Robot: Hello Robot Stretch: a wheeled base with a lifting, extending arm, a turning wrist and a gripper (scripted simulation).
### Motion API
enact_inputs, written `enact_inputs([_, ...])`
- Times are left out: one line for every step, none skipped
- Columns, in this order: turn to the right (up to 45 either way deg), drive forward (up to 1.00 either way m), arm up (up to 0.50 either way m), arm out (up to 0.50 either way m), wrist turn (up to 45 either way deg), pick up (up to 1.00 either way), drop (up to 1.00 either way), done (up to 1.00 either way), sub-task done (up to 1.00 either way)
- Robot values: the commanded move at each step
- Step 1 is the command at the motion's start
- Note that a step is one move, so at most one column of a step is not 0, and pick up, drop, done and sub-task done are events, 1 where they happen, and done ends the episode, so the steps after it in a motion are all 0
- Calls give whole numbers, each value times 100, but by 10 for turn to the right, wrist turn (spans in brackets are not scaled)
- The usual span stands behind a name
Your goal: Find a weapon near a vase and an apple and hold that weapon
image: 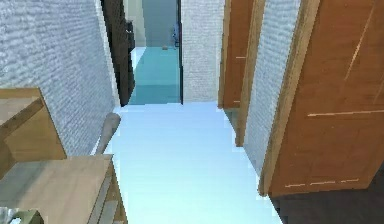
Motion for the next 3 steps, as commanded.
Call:
enact_inputs([-30, 0, 0, 0, 0, 0, 0, 0, 0])
enact_inputs([0, 100, 0, 0, 0, 0, 0, 0, 0])
enact_inputs([-120, 0, 0, 0, 0, 0, 0, 0, 0])
